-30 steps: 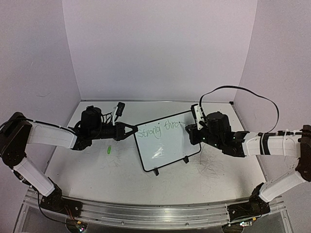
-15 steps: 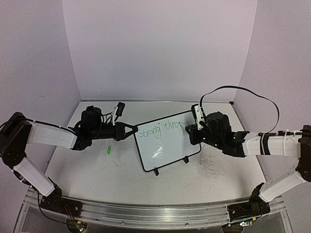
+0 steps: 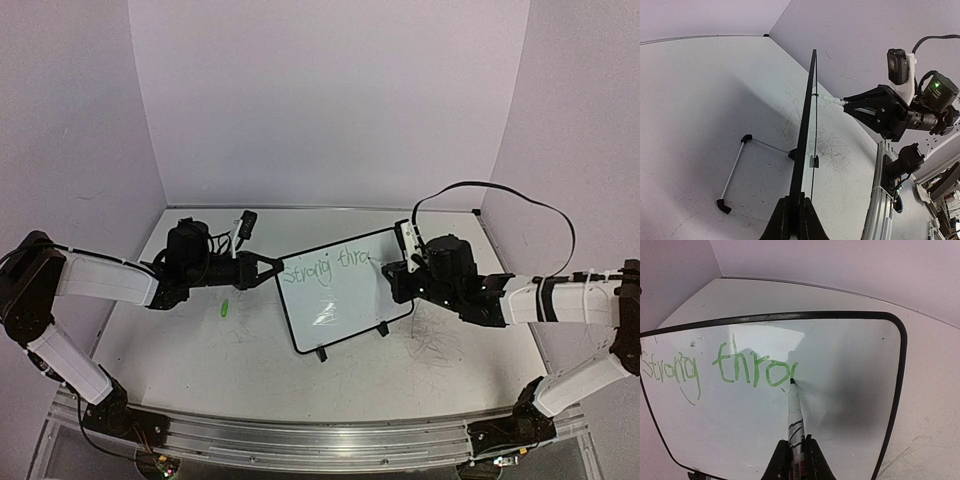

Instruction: Write a sentence on the whiteboard

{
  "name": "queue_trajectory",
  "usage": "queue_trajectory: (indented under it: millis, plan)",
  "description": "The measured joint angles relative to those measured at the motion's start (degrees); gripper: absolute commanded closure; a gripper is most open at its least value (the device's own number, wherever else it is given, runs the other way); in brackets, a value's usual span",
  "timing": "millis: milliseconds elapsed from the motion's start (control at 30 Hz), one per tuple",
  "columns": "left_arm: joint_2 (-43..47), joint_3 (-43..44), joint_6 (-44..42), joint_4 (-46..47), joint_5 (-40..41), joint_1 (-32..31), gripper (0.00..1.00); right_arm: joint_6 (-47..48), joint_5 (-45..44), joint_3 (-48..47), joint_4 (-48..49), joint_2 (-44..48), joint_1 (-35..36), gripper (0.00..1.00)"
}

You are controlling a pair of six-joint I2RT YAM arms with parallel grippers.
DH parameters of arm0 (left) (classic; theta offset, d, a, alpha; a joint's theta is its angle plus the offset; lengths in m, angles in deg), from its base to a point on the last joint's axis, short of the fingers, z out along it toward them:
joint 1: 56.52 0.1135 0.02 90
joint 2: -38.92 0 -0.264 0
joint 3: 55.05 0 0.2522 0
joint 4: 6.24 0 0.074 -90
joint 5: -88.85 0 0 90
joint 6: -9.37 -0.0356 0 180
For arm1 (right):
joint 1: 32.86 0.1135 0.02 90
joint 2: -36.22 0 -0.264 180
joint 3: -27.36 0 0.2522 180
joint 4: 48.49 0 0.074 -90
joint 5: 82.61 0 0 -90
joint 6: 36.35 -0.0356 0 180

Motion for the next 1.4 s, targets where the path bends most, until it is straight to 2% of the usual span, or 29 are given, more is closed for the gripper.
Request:
queue_trajectory:
  millis: [1400]
  plan:
    - [0.0, 0.0, 0.0, 0.0, 0.1, 0.0, 1.0, -0.8, -5.5, -3.0, 0.7, -1.7, 0.2, 1.0]
